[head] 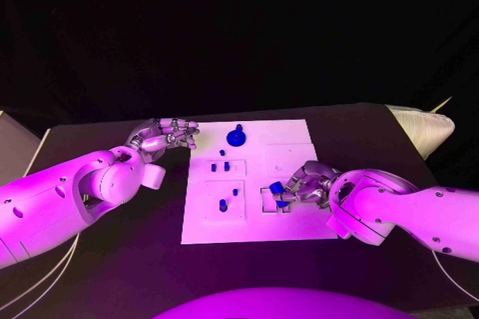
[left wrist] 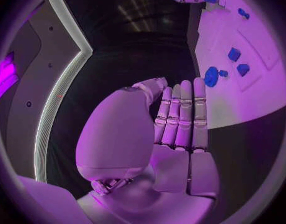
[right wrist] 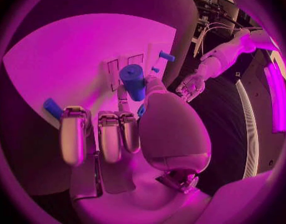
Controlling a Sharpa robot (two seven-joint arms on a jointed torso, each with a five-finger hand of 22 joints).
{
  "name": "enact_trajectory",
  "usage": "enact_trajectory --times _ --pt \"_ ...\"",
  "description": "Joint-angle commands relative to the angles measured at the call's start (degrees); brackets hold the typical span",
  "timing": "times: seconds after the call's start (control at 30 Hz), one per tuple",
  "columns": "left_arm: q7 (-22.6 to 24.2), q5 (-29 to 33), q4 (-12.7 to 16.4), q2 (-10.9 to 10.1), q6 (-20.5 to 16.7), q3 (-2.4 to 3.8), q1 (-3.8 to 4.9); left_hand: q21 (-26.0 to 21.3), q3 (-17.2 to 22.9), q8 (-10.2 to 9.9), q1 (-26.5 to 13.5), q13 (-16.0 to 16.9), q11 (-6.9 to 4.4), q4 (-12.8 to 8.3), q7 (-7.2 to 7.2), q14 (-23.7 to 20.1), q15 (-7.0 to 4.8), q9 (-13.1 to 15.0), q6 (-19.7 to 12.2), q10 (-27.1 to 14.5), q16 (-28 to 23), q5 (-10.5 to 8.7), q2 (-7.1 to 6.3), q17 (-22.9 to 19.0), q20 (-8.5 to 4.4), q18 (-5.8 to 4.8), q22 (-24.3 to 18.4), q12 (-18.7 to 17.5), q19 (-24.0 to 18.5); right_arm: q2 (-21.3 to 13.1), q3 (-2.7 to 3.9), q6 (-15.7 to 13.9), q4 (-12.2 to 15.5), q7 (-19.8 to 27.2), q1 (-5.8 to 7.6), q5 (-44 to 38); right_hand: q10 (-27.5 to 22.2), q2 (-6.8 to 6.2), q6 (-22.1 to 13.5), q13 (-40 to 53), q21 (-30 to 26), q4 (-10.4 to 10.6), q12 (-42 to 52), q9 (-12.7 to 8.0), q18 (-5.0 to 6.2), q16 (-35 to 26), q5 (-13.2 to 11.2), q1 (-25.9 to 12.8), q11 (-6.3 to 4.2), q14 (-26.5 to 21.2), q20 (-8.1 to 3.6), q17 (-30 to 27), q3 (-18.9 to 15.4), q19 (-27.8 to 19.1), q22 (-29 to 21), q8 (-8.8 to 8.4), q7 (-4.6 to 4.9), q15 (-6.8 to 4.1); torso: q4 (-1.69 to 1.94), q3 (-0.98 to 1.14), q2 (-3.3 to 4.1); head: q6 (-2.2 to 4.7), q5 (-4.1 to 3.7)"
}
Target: Assemble the parts on the task board
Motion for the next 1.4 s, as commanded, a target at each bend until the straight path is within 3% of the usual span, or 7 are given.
enact_trajectory --times 0.03,0.23,0.4,0.57,0.73,1.4 --pt "0.5 0.35 0.19 0.02 0.28 0.05 0.0 -0.33 -0.04 -0.39 -0.23 0.06 -0.06 0.11 0.02 0.37 0.06 0.05 0.2 0.38 -0.35 0.36 0.27 0.09 -0.09 0.22 -0.08 -0.26 0.32 0.86 -0.03 -0.14 -0.41 0.56 -0.3 0.33 5.6 -0.02 0.65 14.78 0.32 -0.02 0.15 0.38 -0.69 0.24 -0.34 -0.44 -0.38 5.98 -0.38 15.07 0.2 4.46 11.28 0.16 -0.3 -0.42 -0.01 0.01 -0.03 -0.16 0.2" --pt "0.5 0.39 0.2 -0.02 0.28 0.05 -0.01 -0.33 -0.04 -0.39 -0.23 0.06 -0.06 0.11 0.02 0.37 0.06 0.05 0.2 0.38 -0.35 0.36 0.27 0.09 -0.09 0.22 -0.08 -0.26 0.32 2.06 -0.05 0.2 -1.25 0.23 -0.52 0.29 5.54 -0.09 0.67 14.72 0.25 0.0 0.06 0.35 -0.67 0.24 -0.75 -0.85 -0.35 5.98 -0.37 15.07 0.22 4.45 11.26 0.15 -0.27 -0.4 -0.02 -0.03 -0.06 -0.43 0.26" --pt "0.5 0.4 0.22 -0.06 0.28 0.05 -0.01 -0.33 -0.04 -0.39 -0.23 0.06 -0.06 0.11 0.02 0.37 0.06 0.05 0.2 0.38 -0.35 0.36 0.27 0.09 -0.09 0.22 -0.08 -0.26 0.32 2.71 -0.09 0.77 -2.01 -0.34 -0.78 0.13 5.49 -0.22 0.66 14.65 0.12 0.01 -0.03 0.31 -0.65 0.24 -1.15 -1.39 -0.31 5.98 -0.34 15.07 0.17 4.42 11.22 0.14 -0.23 -0.36 -0.02 -0.03 -0.04 -0.27 0.35" --pt "0.46 0.44 0.21 -0.11 0.28 0.05 -0.01 -0.33 -0.04 -0.39 -0.23 0.06 -0.06 0.11 0.02 0.37 0.06 0.05 0.2 0.38 -0.35 0.36 0.27 0.09 -0.09 0.22 -0.08 -0.26 0.32 3.31 -0.11 0.88 -2.34 -0.5 -1.11 -0.12 5.46 -0.37 0.67 14.63 0.18 -0.01 -0.07 0.28 -0.66 0.24 -1.81 -2.0 -0.28 5.98 -0.31 15.07 0.11 4.43 11.26 0.15 -0.2 -0.33 -0.01 0.01 0.0 -0.66 0.56" --pt "0.44 0.46 0.21 -0.14 0.3 0.05 -0.01 -0.33 -0.04 -0.39 -0.23 0.06 -0.06 0.11 0.02 0.37 0.06 0.05 0.2 0.38 -0.35 0.36 0.27 0.09 -0.09 0.22 -0.08 -0.26 0.32 3.71 -0.12 1.23 -2.53 -0.6 -1.24 -0.29 5.44 -0.44 0.7 14.6 0.21 -0.01 -0.12 0.27 -0.67 0.24 -2.37 -2.32 -0.27 5.98 -0.29 15.07 0.08 4.43 11.28 0.18 -0.21 -0.32 0.02 -0.03 -0.04 -0.33 0.61" --pt "0.33 0.5 0.17 -0.27 0.28 0.05 -0.01 -0.44 -0.06 -0.49 -0.12 0.08 -0.06 0.06 0.0 0.37 0.04 0.09 0.34 0.46 -0.42 0.35 0.26 0.14 -0.1 0.23 -0.13 -0.47 0.42 3.66 -0.12 1.82 -2.32 -1.03 -1.37 -0.83 5.41 -0.88 0.81 14.57 0.13 0.01 -0.18 0.35 -0.66 0.24 -5.47 -4.37 -0.28 5.98 -0.26 15.07 -0.53 4.42 11.31 0.49 -0.25 -0.31 -0.02 0.03 -0.02 -0.79 0.82"
